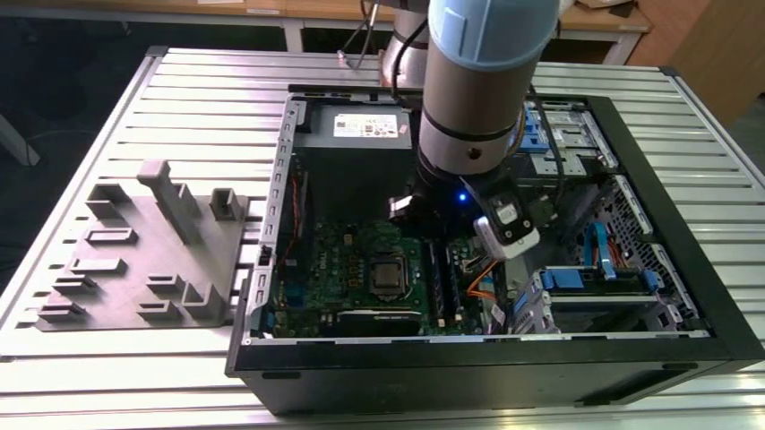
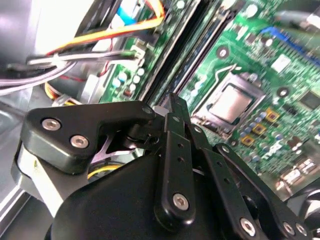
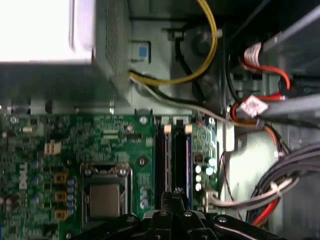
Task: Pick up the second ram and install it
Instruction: 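Press down the second ram until it locks into place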
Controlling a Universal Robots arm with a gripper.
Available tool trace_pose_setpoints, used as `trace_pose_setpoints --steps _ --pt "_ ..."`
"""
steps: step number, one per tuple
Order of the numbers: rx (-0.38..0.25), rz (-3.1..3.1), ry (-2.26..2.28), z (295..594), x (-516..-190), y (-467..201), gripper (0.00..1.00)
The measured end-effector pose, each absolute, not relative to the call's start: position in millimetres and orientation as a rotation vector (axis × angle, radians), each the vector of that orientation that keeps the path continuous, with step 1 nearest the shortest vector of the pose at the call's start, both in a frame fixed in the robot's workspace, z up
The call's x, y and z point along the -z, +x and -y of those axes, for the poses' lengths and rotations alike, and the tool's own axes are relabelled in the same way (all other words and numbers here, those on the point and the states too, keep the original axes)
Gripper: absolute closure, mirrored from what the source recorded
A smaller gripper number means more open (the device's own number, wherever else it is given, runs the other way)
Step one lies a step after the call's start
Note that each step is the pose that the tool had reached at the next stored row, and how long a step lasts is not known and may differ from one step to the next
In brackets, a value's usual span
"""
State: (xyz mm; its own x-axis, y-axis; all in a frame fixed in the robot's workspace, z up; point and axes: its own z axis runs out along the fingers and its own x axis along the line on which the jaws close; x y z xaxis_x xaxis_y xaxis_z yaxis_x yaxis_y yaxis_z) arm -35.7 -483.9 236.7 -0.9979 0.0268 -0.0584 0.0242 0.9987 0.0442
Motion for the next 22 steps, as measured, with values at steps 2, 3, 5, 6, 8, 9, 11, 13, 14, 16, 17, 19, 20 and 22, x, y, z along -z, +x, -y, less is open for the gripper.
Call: trace_pose_setpoints --steps 2,3,5,6,8,9,11,13,14,16,17,19,20,22 --pt "-0.067 -3.082 0.039 489.1 -236.5 -35.7 0.93" --pt "-0.067 -3.082 0.039 490.5 -236.5 -35.7 0.93" --pt "-0.067 -3.082 0.040 494.1 -236.4 -35.7 0.93" --pt "-0.067 -3.082 0.040 496.4 -236.4 -35.7 0.93" --pt "-0.067 -3.082 0.040 501.5 -236.1 -35.7 0.93" --pt "-0.067 -3.082 0.040 503.9 -236.1 -35.7 0.93" --pt "-0.067 -3.082 0.040 508.2 -235.9 -35.7 0.93" --pt "-0.067 -3.082 0.040 512.1 -235.7 -35.7 0.93" --pt "-0.067 -3.082 0.040 513.7 -235.7 -35.7 0.93" --pt "-0.067 -3.082 0.040 516.9 -235.4 -35.7 0.93" --pt "-0.067 -3.082 0.040 518.0 -235.3 -35.7 0.93" --pt "-0.067 -3.082 0.040 519.8 -234.8 -35.7 0.93" --pt "-0.067 -3.082 0.040 520.9 -234.5 -35.7 0.93" --pt "-0.067 -3.082 0.040 523.1 -233.3 -35.7 0.93"
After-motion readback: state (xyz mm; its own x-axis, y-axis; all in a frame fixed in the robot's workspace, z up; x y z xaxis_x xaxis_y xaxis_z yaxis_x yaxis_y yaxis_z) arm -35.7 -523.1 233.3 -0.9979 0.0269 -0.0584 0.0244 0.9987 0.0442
